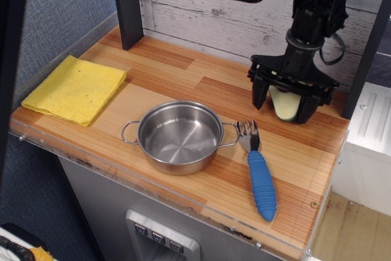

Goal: Pick up avocado and place inside pot

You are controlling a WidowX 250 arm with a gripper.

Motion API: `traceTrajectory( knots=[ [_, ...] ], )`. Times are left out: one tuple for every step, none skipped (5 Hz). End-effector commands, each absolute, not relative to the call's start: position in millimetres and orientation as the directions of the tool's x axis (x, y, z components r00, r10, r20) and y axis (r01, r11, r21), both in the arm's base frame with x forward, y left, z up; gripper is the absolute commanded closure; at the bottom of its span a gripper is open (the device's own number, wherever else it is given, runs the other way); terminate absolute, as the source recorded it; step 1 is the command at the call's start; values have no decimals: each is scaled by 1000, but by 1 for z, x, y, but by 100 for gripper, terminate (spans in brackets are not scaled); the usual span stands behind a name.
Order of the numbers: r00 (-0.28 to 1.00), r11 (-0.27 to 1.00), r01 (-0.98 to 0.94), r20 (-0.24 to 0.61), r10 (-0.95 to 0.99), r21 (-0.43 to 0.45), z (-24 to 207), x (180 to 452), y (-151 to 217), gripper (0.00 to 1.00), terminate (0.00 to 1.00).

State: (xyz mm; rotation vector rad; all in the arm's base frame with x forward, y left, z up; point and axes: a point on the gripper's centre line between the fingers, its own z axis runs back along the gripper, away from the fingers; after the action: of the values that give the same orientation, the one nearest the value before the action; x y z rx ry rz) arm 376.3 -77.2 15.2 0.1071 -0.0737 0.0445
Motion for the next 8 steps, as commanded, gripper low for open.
traceTrajectory(
  knots=[
    [992,988,-83,108,69,134,16,380,-48,100,0],
    [992,989,-85,104,72,122,17,379,-47,100,0],
    [993,993,-70,98,61,96,17,379,-46,100,0],
    [995,998,-20,102,14,63,28,378,-44,100,0],
    [986,999,50,159,-51,11,66,370,-44,100,0],
    [968,996,82,238,-75,-21,103,358,-36,100,0],
    [959,995,88,274,-74,-37,123,338,-20,100,0],
    [966,996,89,245,-84,-8,119,308,-6,100,0]
  ],
)
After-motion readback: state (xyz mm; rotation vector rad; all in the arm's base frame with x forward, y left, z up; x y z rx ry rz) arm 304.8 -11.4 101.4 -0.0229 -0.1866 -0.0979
